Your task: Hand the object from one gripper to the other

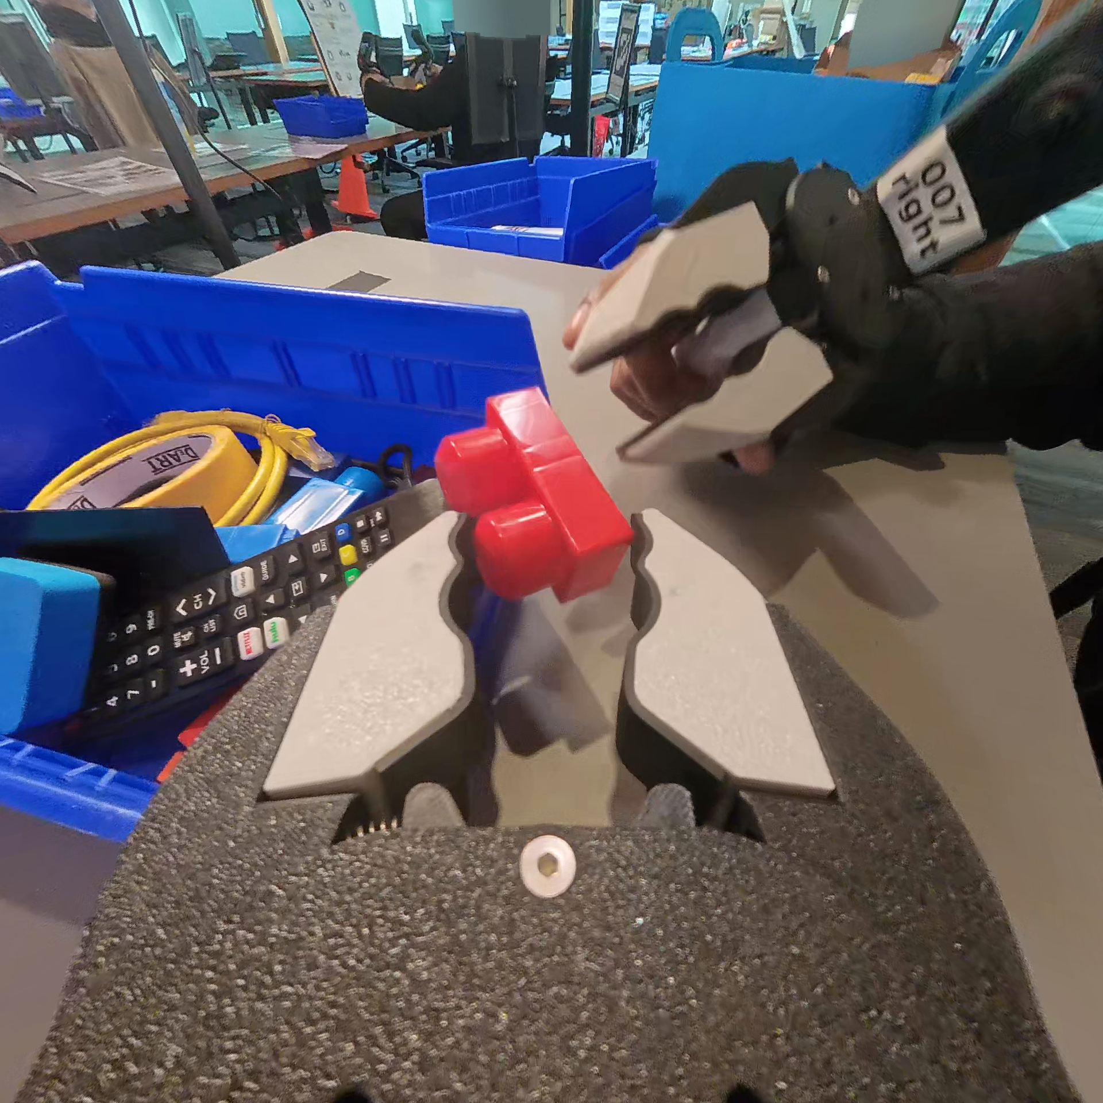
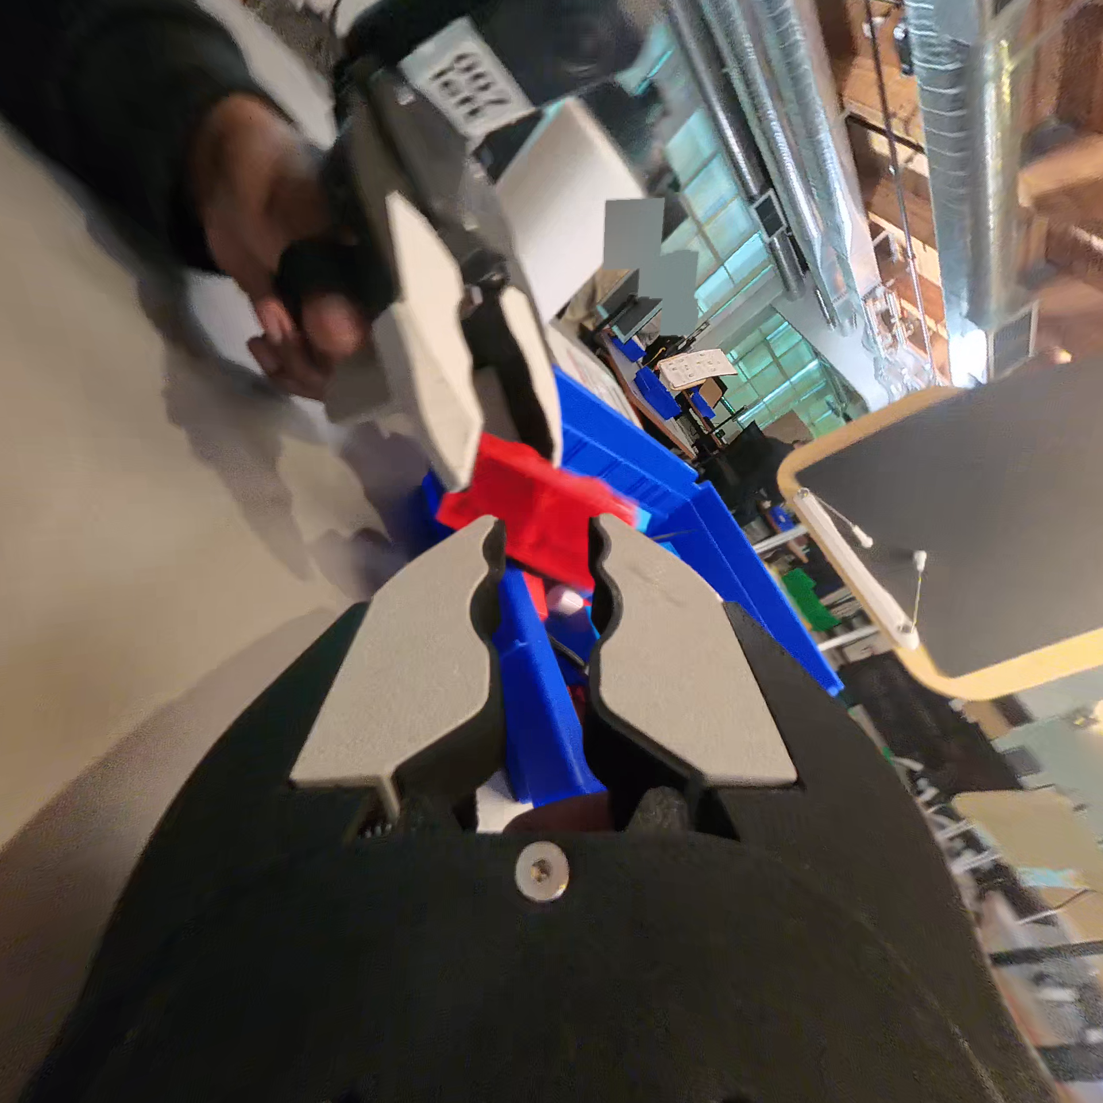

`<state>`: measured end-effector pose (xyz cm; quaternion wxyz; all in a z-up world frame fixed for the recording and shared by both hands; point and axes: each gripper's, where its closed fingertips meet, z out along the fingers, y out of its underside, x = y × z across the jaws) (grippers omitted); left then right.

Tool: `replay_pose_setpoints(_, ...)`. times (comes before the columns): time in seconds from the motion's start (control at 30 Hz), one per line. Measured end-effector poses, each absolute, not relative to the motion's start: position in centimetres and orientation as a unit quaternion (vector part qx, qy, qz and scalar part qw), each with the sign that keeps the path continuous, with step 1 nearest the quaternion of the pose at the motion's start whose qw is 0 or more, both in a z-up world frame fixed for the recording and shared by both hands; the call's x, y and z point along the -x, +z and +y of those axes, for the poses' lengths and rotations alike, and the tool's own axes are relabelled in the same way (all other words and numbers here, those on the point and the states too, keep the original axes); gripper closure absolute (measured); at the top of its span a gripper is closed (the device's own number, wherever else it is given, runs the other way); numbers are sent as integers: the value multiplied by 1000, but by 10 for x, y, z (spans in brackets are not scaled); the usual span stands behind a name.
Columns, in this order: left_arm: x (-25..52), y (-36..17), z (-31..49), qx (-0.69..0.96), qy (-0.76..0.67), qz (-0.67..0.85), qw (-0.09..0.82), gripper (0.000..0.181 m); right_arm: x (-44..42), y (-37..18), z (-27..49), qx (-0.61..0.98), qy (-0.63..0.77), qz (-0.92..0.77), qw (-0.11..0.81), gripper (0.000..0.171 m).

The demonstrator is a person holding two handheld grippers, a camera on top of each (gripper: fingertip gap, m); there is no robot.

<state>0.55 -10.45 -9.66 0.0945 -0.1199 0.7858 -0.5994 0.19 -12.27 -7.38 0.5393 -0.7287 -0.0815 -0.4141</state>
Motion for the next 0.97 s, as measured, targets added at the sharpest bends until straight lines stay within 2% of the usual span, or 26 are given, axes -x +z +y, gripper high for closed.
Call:
replay_pose_setpoints(0.13,-4,-100,-106,113,-595,791,92,130,-14,-67,-133,731,-383,-25,565,145)
replay_pose_setpoints(0.33,1,-107,-109,76,-574,806,122,130,-14,-89,-126,758,-444,-90,468,143)
replay_pose_setpoints(0.47,4,-107,-111,73,-575,808,110,130,-18,-96,-126,746,-522,-150,386,143)
replay_pose_setpoints(0.63,5,-104,-112,97,-590,798,67,130,-19,-104,-123,750,-531,-156,362,161)
replay_pose_setpoints(0.7,3,-97,-111,127,-611,781,28,134,-23,-100,-123,761,-505,-111,391,162)
replay_pose_setpoints(0.73,4,-90,-110,142,-627,766,-3,146,-25,-98,-124,769,-482,-79,411,169)
replay_pose_setpoints(0.87,3,-37,-105,228,-709,652,-143,147,-33,-83,-128,774,-364,62,514,169)
replay_pose_setpoints(0.97,5,22,-94,268,-771,506,-279,148,-40,-69,-132,753,-272,159,578,169)
